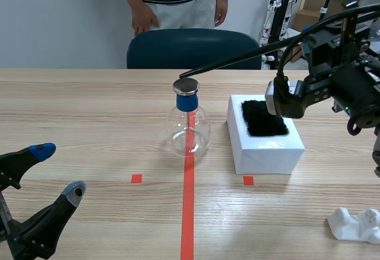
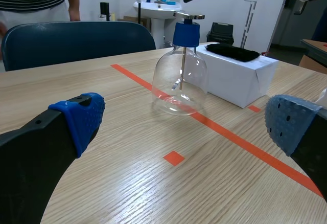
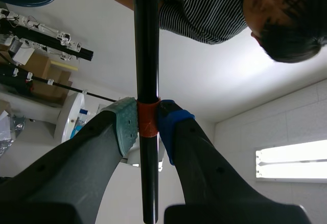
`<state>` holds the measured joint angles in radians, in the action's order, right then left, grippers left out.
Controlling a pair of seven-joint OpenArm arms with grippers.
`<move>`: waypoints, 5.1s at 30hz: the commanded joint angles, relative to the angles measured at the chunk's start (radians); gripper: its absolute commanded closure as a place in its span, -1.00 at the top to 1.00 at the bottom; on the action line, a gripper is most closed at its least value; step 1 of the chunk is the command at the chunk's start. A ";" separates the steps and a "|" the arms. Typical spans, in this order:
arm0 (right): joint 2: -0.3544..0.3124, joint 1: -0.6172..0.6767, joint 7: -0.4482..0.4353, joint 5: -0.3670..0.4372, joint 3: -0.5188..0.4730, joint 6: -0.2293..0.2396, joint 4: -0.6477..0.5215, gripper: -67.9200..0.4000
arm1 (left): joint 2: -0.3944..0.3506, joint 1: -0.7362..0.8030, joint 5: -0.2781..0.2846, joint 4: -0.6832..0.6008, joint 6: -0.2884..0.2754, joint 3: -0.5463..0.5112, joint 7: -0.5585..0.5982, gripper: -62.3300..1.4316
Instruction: Do the electroscope experiment. move the rod toward and away from the electroscope
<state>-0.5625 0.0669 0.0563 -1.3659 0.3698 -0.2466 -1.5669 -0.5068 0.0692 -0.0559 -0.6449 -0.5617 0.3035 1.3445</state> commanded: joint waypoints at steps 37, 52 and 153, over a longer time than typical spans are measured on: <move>0.082 0.683 -0.056 0.382 -0.325 -0.188 -0.516 -0.99 | -0.007 -0.003 0.010 -0.008 -0.003 -0.006 0.020 1.00; 0.247 0.999 -0.304 0.409 -0.324 -0.269 -0.516 -0.99 | -0.007 -0.003 0.010 -0.008 -0.003 -0.006 0.020 1.00; 0.247 1.050 -0.314 0.409 -0.310 -0.261 -0.515 -0.99 | -0.007 -0.003 0.010 -0.008 -0.003 -0.006 0.020 1.00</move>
<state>-0.3080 1.1252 -0.2569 -0.9600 0.0620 -0.4934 -2.0766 -0.5072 0.0692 -0.0559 -0.6449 -0.5617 0.3035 1.3445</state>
